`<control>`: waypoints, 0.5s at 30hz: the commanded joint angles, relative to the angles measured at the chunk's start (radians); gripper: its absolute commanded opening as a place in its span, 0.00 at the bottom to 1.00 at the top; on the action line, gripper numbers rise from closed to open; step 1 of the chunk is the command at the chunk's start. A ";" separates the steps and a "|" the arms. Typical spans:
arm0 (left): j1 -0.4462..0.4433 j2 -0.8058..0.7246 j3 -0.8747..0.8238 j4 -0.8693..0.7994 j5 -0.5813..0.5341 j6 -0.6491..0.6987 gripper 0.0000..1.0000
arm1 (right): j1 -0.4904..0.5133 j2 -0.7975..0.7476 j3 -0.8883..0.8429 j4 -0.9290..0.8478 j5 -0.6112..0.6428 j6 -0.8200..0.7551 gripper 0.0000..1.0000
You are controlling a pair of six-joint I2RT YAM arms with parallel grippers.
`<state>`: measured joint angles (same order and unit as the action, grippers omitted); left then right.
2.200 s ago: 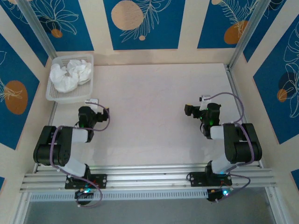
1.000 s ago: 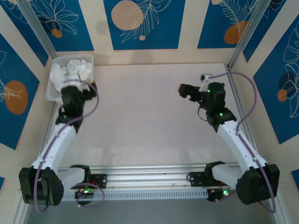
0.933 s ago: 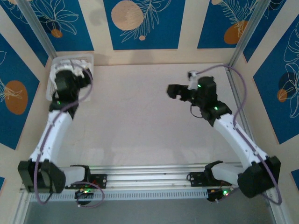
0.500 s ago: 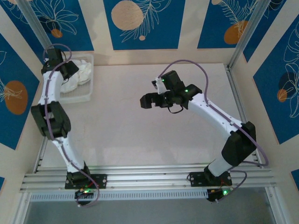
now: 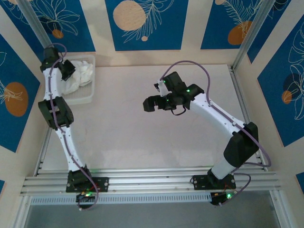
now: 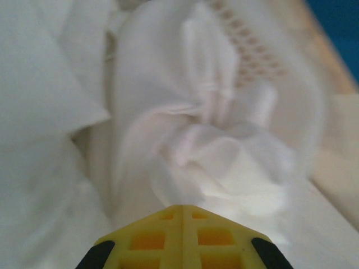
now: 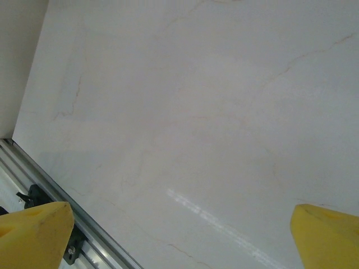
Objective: Fold the inside-out t-shirt
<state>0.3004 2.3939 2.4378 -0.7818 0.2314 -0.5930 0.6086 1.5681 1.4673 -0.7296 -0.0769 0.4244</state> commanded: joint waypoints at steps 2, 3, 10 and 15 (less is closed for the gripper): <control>-0.023 -0.291 0.062 0.023 0.132 0.011 0.00 | -0.025 -0.111 -0.034 0.091 0.024 0.066 0.99; -0.038 -0.342 0.063 0.027 0.132 0.015 0.00 | -0.036 -0.126 -0.054 0.116 0.025 0.087 0.99; -0.208 -0.576 0.052 0.045 0.113 0.131 0.00 | -0.103 -0.199 -0.155 0.196 0.011 0.201 0.99; -0.238 -0.644 -0.138 -0.021 -0.150 0.128 0.06 | -0.116 -0.227 -0.181 0.194 -0.007 0.220 0.99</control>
<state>0.0360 1.6810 2.4248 -0.7052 0.2626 -0.4957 0.4934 1.3777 1.2991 -0.5529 -0.0589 0.6071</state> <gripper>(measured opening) 0.052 0.992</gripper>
